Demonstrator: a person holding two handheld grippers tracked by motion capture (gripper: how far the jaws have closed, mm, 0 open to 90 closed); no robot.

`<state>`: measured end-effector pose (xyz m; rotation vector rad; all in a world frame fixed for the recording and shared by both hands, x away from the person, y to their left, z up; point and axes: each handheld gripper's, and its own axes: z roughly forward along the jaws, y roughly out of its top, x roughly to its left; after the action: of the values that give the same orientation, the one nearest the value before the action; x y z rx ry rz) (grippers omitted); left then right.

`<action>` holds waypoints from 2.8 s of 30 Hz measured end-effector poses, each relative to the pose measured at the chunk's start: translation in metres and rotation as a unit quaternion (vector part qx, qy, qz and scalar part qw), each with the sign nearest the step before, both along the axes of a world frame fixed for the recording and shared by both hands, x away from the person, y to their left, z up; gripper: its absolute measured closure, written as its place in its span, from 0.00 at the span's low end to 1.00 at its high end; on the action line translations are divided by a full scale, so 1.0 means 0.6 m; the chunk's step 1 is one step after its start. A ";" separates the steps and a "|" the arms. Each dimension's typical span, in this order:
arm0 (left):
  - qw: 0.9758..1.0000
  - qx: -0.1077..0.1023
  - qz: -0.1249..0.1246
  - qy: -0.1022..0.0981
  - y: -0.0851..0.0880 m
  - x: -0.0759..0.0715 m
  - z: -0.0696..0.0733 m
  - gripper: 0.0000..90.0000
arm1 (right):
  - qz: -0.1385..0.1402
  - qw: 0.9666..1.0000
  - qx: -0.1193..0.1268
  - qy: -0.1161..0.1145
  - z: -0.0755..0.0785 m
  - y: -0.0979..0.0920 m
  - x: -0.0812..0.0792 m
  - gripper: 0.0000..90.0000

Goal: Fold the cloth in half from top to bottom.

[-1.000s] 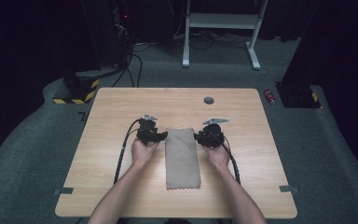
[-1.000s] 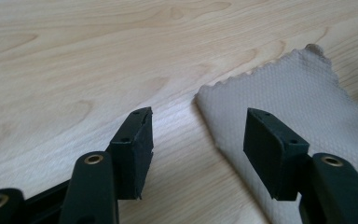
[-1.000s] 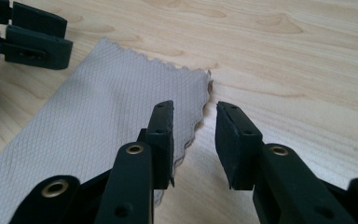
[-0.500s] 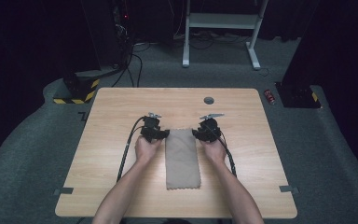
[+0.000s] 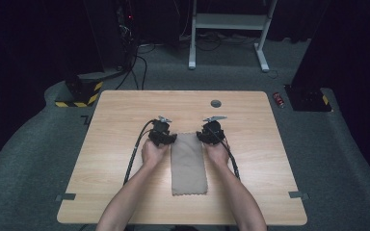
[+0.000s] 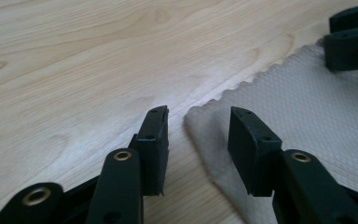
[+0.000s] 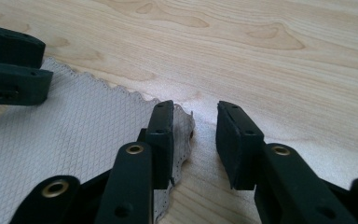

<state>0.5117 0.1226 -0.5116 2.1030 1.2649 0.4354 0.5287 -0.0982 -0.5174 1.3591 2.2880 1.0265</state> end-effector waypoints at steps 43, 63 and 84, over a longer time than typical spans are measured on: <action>0.997 -0.057 -0.043 -0.008 -0.016 0.024 0.045 0.99 | 0.016 1.000 0.013 -0.022 0.048 -0.030 -0.001 0.98; 0.995 -0.055 -0.079 -0.001 -0.007 -0.020 0.041 0.98 | 0.059 0.998 0.001 -0.022 0.042 -0.031 -0.045 0.98; 0.992 -0.046 -0.114 -0.010 -0.004 -0.072 0.036 0.98 | 0.084 0.996 0.017 -0.021 0.027 -0.045 -0.101 0.98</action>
<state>0.4684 0.1202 -0.4902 2.1277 0.9974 0.2910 0.4681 -0.1253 -0.5013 1.1613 2.3972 1.1397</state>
